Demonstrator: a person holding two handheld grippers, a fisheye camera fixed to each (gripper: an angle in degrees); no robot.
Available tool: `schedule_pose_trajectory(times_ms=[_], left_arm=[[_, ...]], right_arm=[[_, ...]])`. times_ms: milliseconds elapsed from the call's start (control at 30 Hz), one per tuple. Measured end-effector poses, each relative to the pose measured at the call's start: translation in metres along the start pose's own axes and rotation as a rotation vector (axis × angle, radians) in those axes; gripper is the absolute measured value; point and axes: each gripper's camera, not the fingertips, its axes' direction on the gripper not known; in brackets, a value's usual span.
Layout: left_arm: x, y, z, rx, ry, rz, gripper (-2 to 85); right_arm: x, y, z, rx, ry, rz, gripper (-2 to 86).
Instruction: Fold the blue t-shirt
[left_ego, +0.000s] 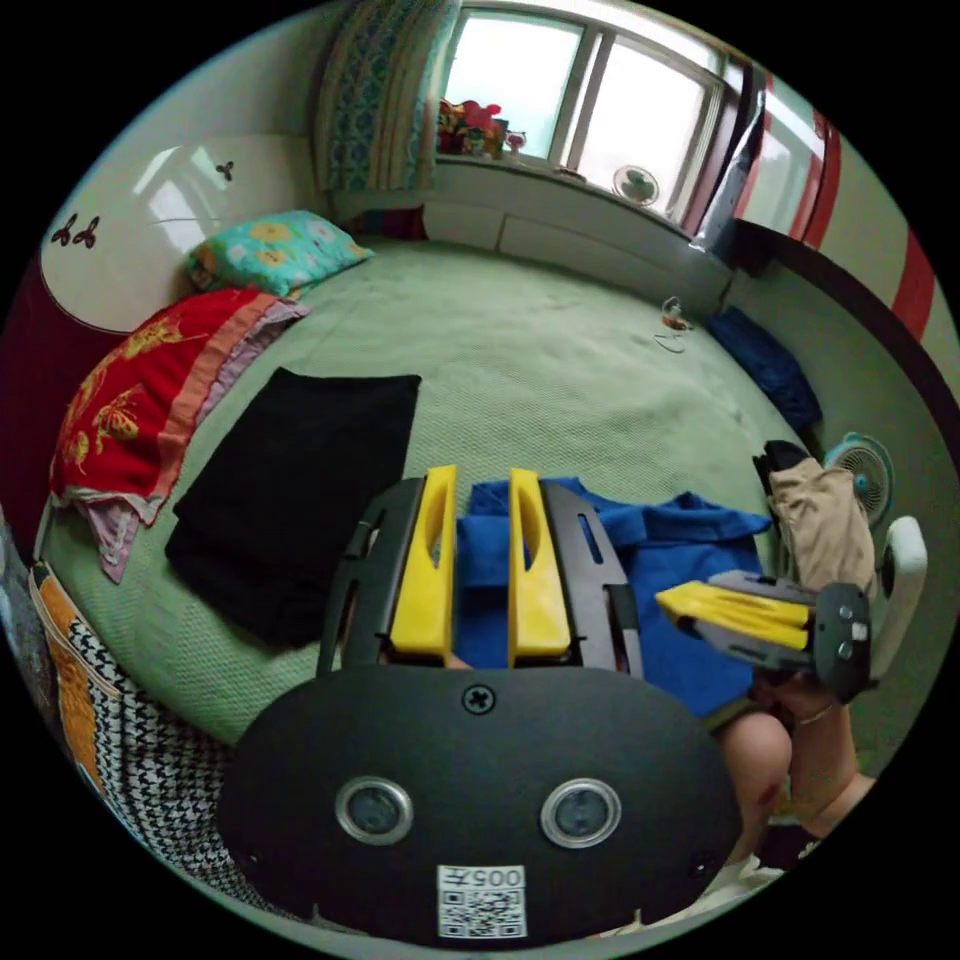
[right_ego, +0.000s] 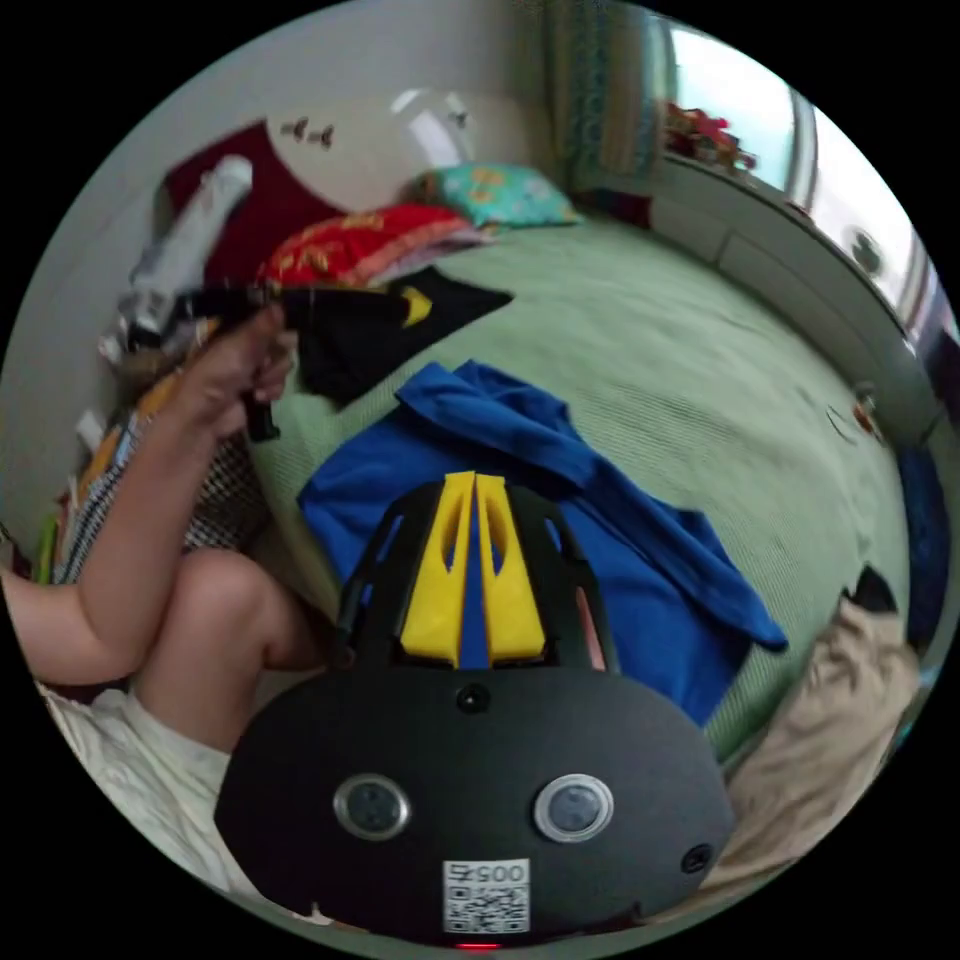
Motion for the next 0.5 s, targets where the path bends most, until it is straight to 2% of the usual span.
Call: schedule_pose_trajectory(times_ms=[100, 200, 333, 500], left_arm=[[0.004, 0.005, 0.026, -0.032, 0.000, 0.000, 8.6], [0.002, 0.003, 0.039, -0.030, 0.078, -0.029, 8.3], [0.001, -0.007, 0.061, -0.039, 0.067, -0.046, 7.9], [0.024, -0.008, 0.087, -0.069, 0.225, -0.007, 8.1]], right_arm=[[-0.018, -0.025, 0.045, -0.121, -0.039, -0.066, -1.2], [-0.017, -0.044, 0.072, -0.162, -0.012, -0.037, -1.2], [0.004, -0.074, 0.074, -0.091, 0.002, 0.069, -1.2], [0.027, -0.114, 0.074, -0.017, 0.079, 0.160, -1.2]])
